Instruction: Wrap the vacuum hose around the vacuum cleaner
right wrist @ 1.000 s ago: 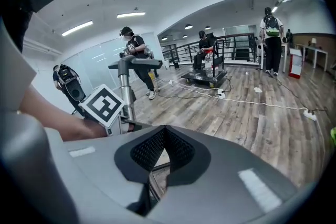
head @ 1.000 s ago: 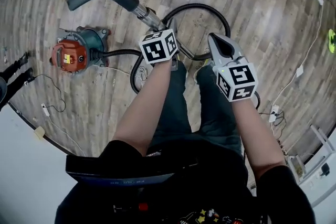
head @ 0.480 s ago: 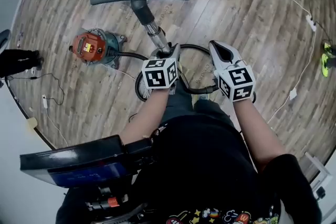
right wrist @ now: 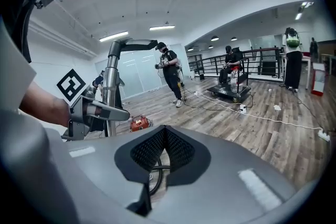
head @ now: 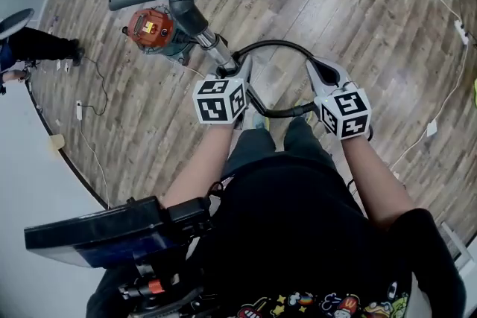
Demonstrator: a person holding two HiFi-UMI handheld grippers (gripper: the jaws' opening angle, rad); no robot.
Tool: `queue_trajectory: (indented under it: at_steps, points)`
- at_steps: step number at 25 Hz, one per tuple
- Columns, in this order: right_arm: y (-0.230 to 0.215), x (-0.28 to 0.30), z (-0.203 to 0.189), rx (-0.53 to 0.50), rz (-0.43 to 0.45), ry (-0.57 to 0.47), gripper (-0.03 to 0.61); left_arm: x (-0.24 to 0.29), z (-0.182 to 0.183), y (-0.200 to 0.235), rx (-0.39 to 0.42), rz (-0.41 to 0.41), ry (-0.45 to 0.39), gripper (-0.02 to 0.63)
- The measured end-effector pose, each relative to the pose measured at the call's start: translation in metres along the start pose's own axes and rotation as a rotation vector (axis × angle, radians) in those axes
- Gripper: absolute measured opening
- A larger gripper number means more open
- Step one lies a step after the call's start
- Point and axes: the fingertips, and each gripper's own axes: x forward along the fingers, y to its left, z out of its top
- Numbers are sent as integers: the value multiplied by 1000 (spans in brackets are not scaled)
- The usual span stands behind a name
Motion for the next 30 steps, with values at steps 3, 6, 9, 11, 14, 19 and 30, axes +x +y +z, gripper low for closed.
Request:
queue_trajectory:
  at_steps: [3, 6, 9, 11, 14, 19, 30]
  points:
    - [27, -10, -1, -5, -34, -30, 26, -30, -11, 12, 21, -15, -18, 109]
    - [61, -25, -8, -3, -91, -48, 26, -64, -26, 24, 48, -46, -40, 109]
    - [110, -43, -17, 1, -162, -74, 26, -107, -46, 42, 81, -89, -55, 109]
    - [141, -58, -26, 23, -217, -93, 26, -135, -60, 55, 107, -120, -58, 109]
    - [182, -74, -48, 52, -262, -89, 26, -169, -73, 74, 145, -141, -62, 109]
    - [225, -102, -83, 62, -261, -69, 26, -215, -92, 85, 197, -111, -60, 109]
    - [306, -90, -118, 80, -198, -89, 26, -288, -137, 127, 227, -72, -35, 109]
